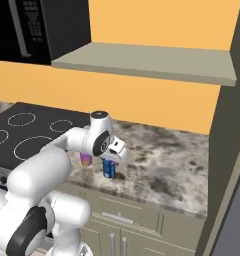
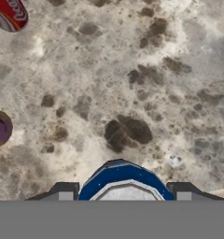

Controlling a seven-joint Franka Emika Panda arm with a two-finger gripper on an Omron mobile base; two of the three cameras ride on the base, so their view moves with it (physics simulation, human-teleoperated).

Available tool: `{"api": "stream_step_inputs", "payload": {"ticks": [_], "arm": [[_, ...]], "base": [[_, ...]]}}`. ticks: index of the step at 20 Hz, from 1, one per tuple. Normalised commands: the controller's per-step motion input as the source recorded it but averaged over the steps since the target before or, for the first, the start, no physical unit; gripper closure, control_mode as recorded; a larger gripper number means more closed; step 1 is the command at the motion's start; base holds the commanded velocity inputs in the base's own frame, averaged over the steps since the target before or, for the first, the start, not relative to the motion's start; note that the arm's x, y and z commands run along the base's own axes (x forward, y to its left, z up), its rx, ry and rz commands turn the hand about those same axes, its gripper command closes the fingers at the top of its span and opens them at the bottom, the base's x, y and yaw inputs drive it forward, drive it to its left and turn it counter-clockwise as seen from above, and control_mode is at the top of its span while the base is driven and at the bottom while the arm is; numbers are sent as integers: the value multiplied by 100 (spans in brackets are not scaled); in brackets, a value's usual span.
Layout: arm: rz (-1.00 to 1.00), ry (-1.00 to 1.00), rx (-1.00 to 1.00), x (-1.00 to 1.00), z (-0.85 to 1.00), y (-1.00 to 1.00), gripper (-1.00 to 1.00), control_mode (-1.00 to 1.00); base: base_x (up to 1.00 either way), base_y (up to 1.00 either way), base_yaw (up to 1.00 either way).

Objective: Four empty soda cans are scattered around the kitchen. Gather all the cans and cluster them next to the stove for recycling.

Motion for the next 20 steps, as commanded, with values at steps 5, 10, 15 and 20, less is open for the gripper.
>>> {"api": "stream_step_inputs", "payload": {"ticks": [5, 10, 15, 20], "arm": [[0, 0, 0, 0, 0, 0, 100, 100], [0, 0, 0, 0, 0, 0, 100, 100], [0, 0, 0, 0, 0, 0, 100, 100], [0, 0, 0, 0, 0, 0, 100, 100]], "base": [[18, 14, 1], [0, 0, 0], [0, 0, 0], [0, 0, 0]]}}
